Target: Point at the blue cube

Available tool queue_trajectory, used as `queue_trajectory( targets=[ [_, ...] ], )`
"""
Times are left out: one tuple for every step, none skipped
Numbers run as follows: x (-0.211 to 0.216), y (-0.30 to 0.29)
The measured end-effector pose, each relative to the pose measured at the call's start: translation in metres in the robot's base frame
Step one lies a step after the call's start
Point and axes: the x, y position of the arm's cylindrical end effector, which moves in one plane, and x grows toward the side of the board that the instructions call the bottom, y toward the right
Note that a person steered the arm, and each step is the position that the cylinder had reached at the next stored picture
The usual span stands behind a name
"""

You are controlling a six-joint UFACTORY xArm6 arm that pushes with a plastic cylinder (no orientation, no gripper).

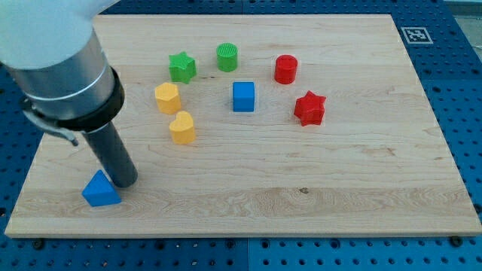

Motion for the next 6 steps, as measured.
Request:
queue_trajectory(
  targets=[
    [-0.011,0.031],
    [-0.028,0.071],
    [-0.061,0.115],
    [-0.096,0.129],
    [-0.101,0.123],
    [-0.101,0.101]
  ],
)
